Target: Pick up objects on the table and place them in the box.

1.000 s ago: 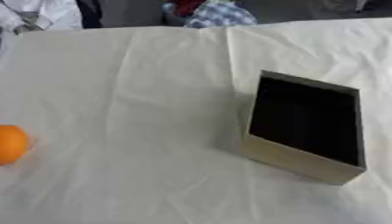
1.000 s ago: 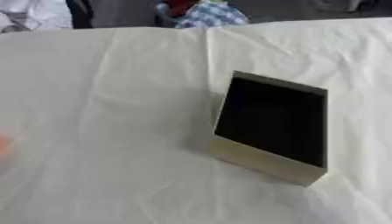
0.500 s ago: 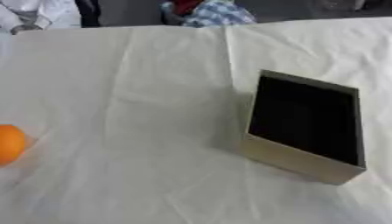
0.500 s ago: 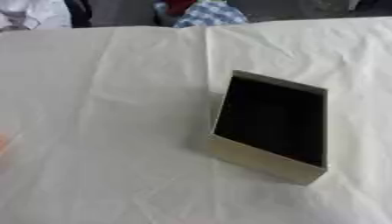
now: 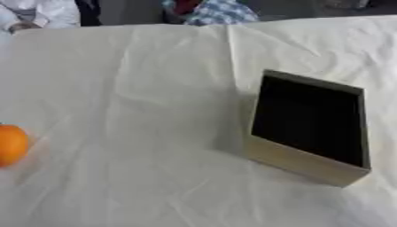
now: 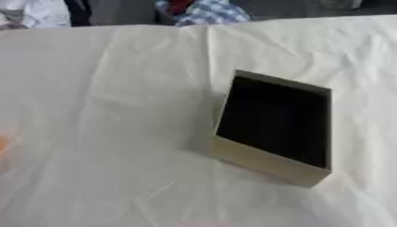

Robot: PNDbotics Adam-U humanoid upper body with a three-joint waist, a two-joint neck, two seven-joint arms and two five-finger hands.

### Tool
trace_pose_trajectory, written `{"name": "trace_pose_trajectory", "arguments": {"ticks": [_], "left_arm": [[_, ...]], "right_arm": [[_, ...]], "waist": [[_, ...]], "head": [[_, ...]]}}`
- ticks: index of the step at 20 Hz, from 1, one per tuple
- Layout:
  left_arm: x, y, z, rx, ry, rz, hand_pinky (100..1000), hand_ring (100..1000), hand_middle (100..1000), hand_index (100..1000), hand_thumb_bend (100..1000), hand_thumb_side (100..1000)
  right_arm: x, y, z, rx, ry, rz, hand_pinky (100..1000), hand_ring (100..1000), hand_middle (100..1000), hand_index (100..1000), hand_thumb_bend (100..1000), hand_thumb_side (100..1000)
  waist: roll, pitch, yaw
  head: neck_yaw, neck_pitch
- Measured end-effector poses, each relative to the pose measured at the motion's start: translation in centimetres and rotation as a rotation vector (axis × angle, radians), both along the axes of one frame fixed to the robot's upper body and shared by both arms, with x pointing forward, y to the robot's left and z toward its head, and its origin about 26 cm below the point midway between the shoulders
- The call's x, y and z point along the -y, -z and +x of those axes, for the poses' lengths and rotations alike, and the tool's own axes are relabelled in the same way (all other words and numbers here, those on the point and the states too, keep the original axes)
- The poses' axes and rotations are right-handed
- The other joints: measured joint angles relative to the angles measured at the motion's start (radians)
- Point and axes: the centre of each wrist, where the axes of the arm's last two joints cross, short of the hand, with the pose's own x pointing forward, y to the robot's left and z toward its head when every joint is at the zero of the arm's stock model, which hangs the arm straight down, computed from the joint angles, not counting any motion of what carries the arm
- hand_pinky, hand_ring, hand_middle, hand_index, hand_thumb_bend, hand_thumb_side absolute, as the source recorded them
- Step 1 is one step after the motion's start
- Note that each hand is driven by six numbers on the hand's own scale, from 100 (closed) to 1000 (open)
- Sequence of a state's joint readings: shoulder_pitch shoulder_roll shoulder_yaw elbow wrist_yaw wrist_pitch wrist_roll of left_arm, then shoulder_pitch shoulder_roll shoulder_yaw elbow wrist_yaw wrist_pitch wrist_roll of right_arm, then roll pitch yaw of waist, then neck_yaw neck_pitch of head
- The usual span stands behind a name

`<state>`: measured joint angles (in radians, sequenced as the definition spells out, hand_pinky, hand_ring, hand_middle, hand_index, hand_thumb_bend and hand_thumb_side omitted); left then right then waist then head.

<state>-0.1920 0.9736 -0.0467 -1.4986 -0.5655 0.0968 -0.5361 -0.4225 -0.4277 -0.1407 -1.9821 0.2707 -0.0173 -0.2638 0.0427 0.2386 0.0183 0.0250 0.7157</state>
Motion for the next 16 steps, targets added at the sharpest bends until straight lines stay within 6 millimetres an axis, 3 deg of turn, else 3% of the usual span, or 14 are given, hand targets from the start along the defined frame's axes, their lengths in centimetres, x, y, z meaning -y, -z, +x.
{"name": "trace_pose_trajectory", "arguments": {"ticks": [8, 16], "left_arm": [[0.18, 0.38, 0.31, 0.046, 0.035, -0.016, 549, 697, 677, 715, 292, 100], [0.21, 0.60, 0.33, 0.102, 0.032, -0.063, 489, 634, 632, 673, 127, 100]], "right_arm": [[-0.01, 0.01, 0.00, 0.000, -0.001, 0.001, 593, 676, 560, 784, 100, 800], [-0.01, 0.03, 0.00, -0.001, -0.002, 0.002, 594, 676, 561, 785, 100, 799]], "waist": [[0.003, 0.003, -0.004], [0.005, 0.003, -0.004]], "head": [[0.003, 0.000], [0.005, 0.000]]}}
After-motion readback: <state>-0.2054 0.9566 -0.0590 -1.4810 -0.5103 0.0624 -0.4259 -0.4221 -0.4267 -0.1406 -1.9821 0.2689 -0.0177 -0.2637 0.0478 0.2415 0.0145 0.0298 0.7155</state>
